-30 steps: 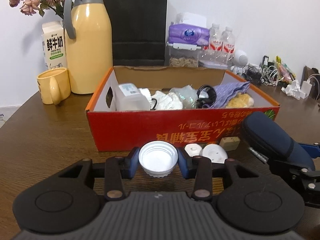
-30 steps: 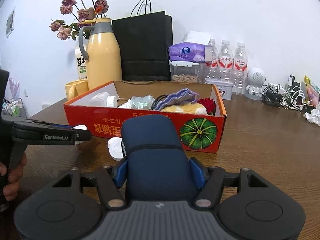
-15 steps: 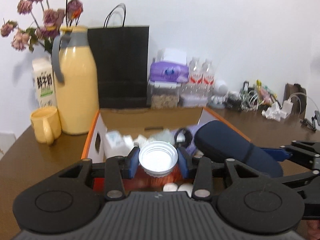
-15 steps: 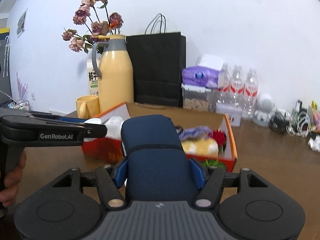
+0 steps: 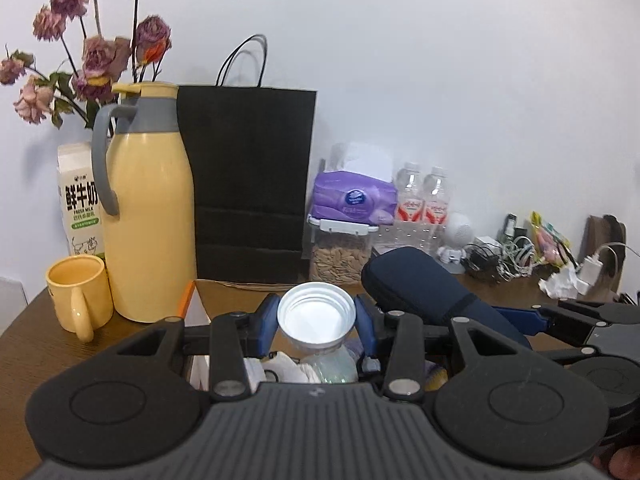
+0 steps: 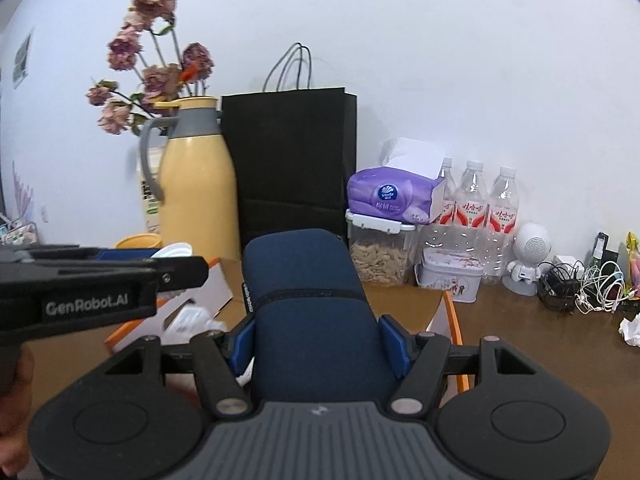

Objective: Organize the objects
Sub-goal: 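Lower the navy pouch and white cap into the box and open both grippers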

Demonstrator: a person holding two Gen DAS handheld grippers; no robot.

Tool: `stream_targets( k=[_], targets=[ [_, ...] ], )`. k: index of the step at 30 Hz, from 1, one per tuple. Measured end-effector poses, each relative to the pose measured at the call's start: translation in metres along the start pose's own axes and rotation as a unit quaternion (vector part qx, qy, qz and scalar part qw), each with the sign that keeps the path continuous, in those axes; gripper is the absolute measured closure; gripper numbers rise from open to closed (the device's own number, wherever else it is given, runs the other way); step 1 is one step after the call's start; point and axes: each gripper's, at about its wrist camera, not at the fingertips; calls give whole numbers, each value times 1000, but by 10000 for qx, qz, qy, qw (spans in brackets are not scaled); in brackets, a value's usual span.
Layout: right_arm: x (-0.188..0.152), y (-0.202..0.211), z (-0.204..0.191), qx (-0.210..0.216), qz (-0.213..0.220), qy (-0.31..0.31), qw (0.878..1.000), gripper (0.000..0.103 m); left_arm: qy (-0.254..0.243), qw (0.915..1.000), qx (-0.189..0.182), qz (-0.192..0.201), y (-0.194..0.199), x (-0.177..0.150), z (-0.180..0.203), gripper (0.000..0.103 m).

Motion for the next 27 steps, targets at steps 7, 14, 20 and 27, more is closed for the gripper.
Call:
stream_targets(
  k=[7,14,20,27],
  targets=[
    [3,-49,12,-46,-207,-213,9995,40,191,9995,184,-172,-47,2,-7,62],
    [-9,-78,20,-105,-411,-376,9984,40,125,9980,394,-471,-77,-8,-12,62],
    [-16,-88,24,-171,-612,-370,9973,40,-24,9972,516,-548,-84,-18,-11,51],
    [-18,-89,24,-225,-684,-274,9970,3,-125,9965,752,-348,-78,-19,-9,0]
  ],
)
Point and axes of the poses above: each gripper's, at about its wrist camera, not at the fingertips, and y roughly against the way its jaws point, z to its right, x to its top, and after that the axes turned 8 degrees about y, right-handed
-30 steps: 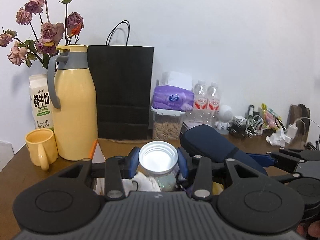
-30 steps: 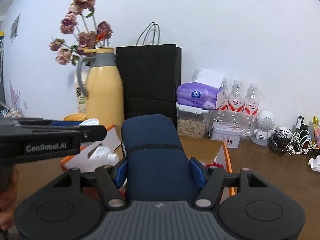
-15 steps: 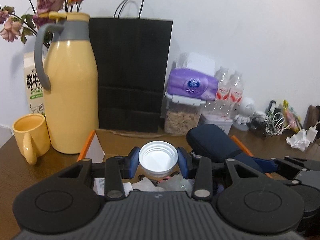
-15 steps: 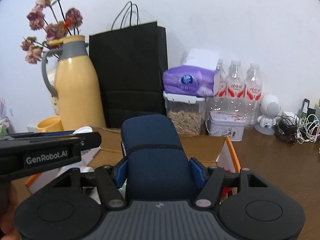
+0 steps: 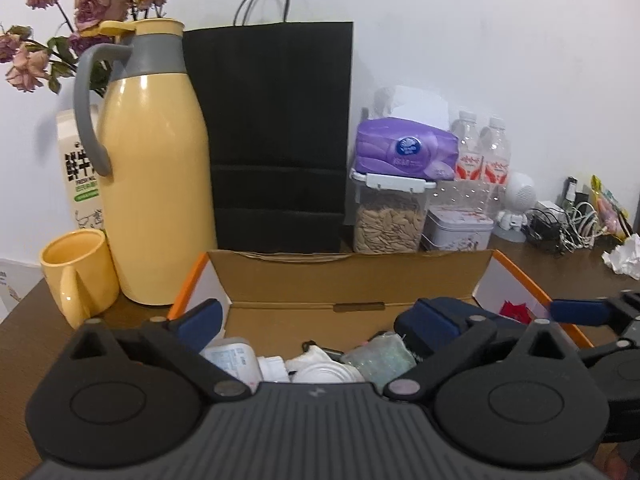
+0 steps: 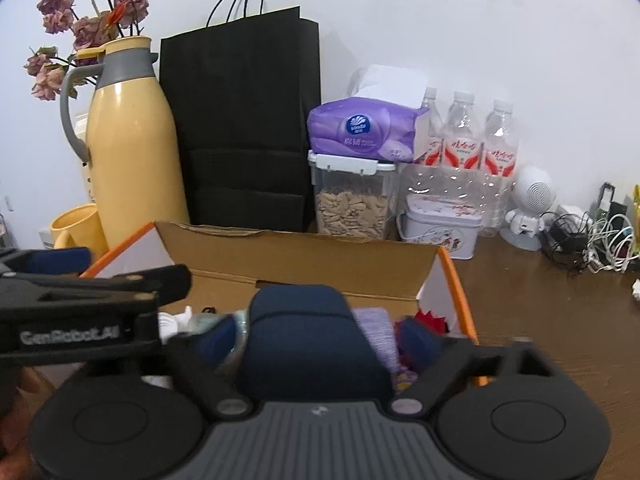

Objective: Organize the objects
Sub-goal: 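Lower the navy pouch and white cap into the box and open both grippers, then withdraw both grippers from the box back over the table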

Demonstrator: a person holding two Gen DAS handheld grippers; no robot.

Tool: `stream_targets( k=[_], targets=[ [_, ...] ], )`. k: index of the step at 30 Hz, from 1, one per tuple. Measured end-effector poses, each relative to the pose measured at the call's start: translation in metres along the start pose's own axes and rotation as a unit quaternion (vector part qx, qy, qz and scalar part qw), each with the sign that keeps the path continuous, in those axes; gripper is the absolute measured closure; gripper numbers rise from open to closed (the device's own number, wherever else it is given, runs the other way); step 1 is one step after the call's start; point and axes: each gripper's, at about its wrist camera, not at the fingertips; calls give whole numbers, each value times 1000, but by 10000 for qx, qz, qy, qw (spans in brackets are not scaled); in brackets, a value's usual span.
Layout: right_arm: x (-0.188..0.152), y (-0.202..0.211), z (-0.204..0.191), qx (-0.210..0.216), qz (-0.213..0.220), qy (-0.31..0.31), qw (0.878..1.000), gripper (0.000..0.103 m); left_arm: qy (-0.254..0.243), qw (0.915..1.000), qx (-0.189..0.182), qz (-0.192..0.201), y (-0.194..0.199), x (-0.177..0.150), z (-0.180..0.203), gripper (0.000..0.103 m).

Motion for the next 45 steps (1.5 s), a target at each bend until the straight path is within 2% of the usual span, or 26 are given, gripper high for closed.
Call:
stream_targets(
  k=[1,8,15,24,32,38,45],
  targets=[
    [0,1,1,-6,18,-2,10000,0,28,10000,4,-21,0,1,-1,0],
    [0,-1,8,64,-75,-119,9999,0,103,9999,29,-54,0,3,-3,0],
    [2,10,9,87,46,-107,9999,0,182,9998,-61,97,14,8,-4,0],
    [4,53,6,152,448,3,9989,0,179,9985,-264,456,58,14,-6,0],
    [-5,91,-2,170,643,201,9976,0,104,9979,-341,536,94,7,-20,0],
    [-29,111,-8,277,515,253,9980,0,-2,9988,-292,405,111,-7,-35,0],
    [-63,114,-14,419,81,292,9987,0,-170,9995,-239,78,120,-34,-47,0]
  ],
)
Point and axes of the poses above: each gripper's, at about its wrist camera, not at the fingertips, and y roughly against the way its jaws point, z to its right, x to its top, and after that the axes turned 8 degrees about y, right-handed
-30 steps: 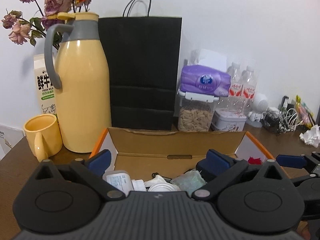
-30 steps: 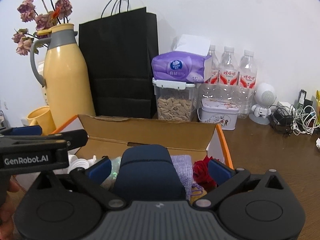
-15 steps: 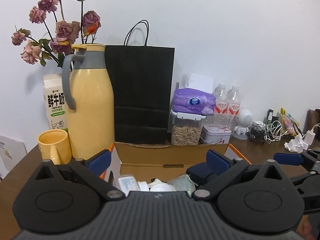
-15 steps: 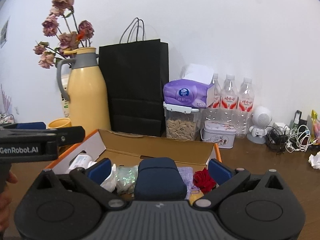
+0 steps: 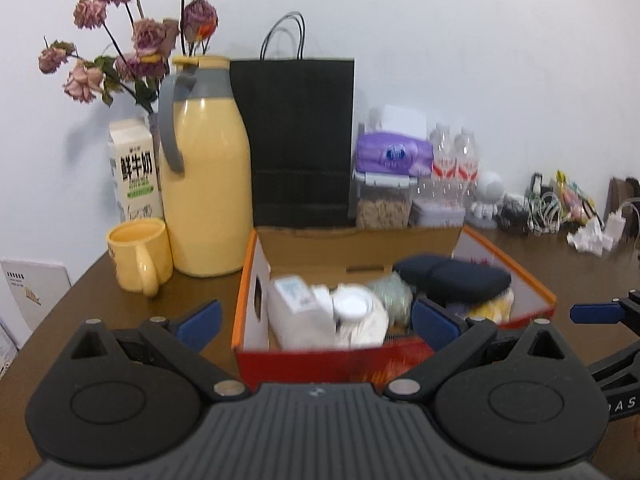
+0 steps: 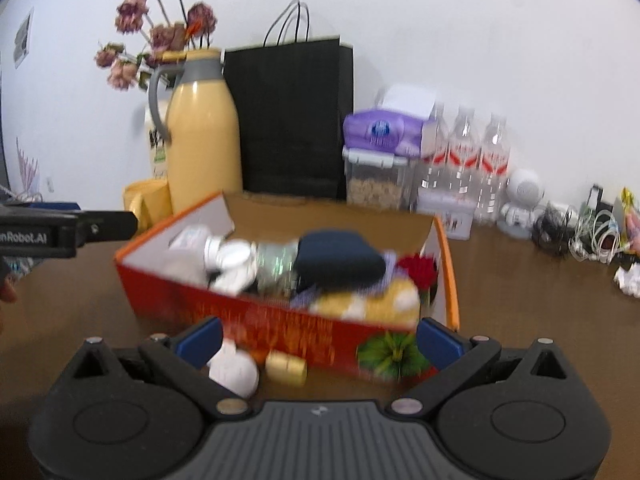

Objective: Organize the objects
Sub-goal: 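Withdraw both grippers from the box back over the table, then grasp the white round disc with the right gripper while the left grasps the small white cap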

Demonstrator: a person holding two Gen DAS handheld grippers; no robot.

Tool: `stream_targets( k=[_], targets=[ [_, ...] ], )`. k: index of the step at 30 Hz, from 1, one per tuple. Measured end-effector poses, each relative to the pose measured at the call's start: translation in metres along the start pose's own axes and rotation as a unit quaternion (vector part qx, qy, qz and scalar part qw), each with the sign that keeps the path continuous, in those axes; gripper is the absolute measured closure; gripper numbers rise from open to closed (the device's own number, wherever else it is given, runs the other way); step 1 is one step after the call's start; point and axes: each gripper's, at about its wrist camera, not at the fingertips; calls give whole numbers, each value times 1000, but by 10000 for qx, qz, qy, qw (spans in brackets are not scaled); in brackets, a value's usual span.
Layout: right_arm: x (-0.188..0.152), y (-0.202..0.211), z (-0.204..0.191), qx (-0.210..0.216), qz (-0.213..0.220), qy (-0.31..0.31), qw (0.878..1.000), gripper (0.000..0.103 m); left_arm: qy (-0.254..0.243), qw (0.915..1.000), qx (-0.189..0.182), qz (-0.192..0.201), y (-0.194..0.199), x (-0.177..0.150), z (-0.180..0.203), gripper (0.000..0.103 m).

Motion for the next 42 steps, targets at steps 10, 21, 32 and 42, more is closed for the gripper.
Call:
stream_targets(
  k=[10,21,32,42],
  targets=[
    [-32,-26,-14,194,-704,91,9973,0,29,9982,30,-596,-17,-37,-13,0],
    [-27,-48,-36,471,-712,-68,9963,9,220,9981,73,-576,-17,-39,-24,0],
    [-18,-73,-50,528,-816,-294,9948,40,366,9978,57,-555,-15,-36,-31,0],
    [-18,-70,-53,487,-718,-188,9961,64,352,9979,52,-548,-14,-37,-30,0]
  ],
)
Point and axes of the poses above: each gripper's, at about its wrist camera, not at the fingertips, and y roughly against the way its jaws point, z to its right, x to its top, and after that the axes turned 8 degrees about y, right-handed
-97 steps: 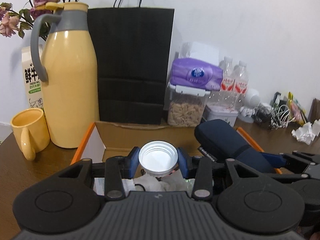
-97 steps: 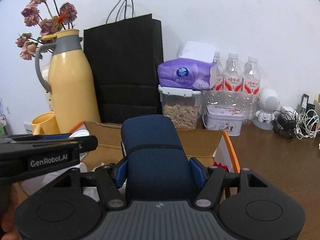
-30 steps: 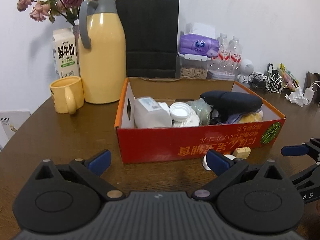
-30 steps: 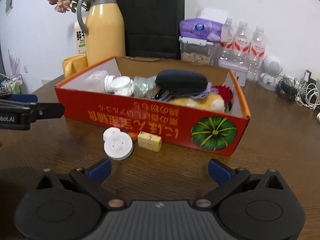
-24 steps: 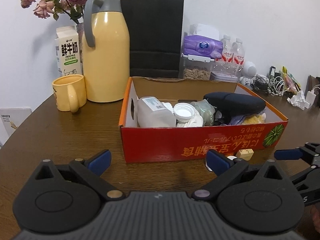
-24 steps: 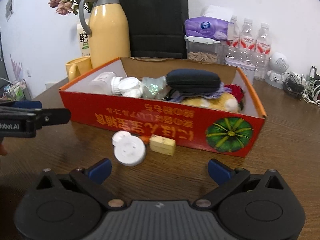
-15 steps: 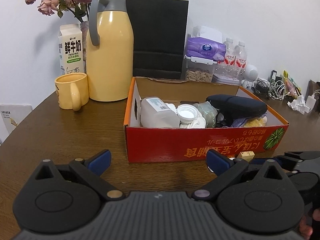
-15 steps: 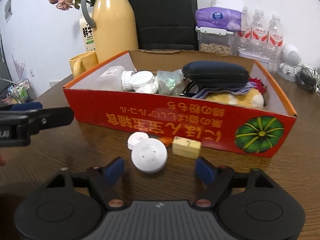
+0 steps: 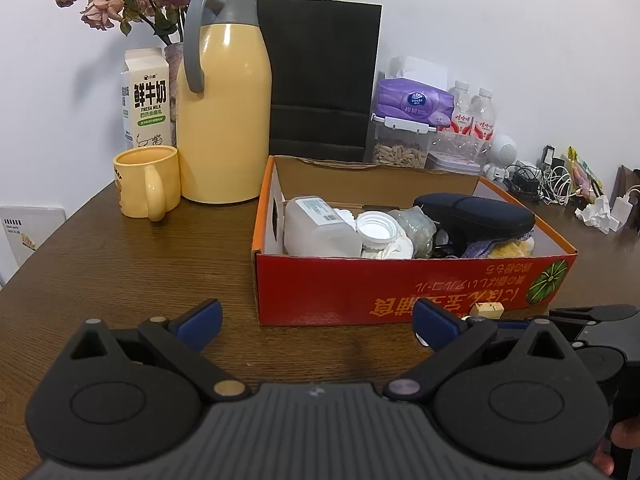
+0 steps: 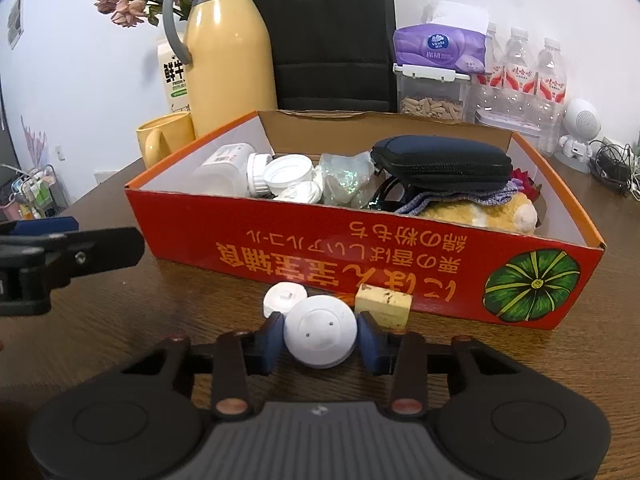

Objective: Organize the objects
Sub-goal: 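Grasp the white round disc with the right gripper while the left grasps the small white cap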

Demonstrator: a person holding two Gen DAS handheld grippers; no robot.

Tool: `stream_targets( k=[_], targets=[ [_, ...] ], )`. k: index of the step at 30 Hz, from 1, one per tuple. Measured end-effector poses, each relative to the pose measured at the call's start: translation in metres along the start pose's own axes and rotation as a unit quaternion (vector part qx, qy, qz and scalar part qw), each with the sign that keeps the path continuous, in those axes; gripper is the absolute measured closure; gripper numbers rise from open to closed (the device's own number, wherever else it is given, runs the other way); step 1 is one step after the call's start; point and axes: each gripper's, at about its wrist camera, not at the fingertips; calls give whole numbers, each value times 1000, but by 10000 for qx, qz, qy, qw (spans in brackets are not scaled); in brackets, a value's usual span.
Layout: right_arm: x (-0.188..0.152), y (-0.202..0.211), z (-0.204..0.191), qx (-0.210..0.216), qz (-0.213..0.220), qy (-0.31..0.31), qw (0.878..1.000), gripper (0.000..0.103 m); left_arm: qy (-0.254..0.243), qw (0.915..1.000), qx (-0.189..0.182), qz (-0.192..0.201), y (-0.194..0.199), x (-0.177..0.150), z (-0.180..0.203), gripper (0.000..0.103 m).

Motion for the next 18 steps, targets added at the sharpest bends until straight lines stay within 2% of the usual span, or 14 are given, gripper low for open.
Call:
stream_targets(
  k=[6,18],
  targets=[
    [-2,3,-3,21,55,70,10000,64,14,10000,28,-11,-1,-1,-1,0],
    [-5,25,1,14,440,105,9990,65,-39,9999,100,-78,-8,-4,2,0]
  ],
)
Point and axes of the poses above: each gripper's, at about its wrist camera, not at the fingertips, and y roughly against the way its jaws point, z to its right, x to its top, and after that the axes turned 8 degrees about y, right-handed
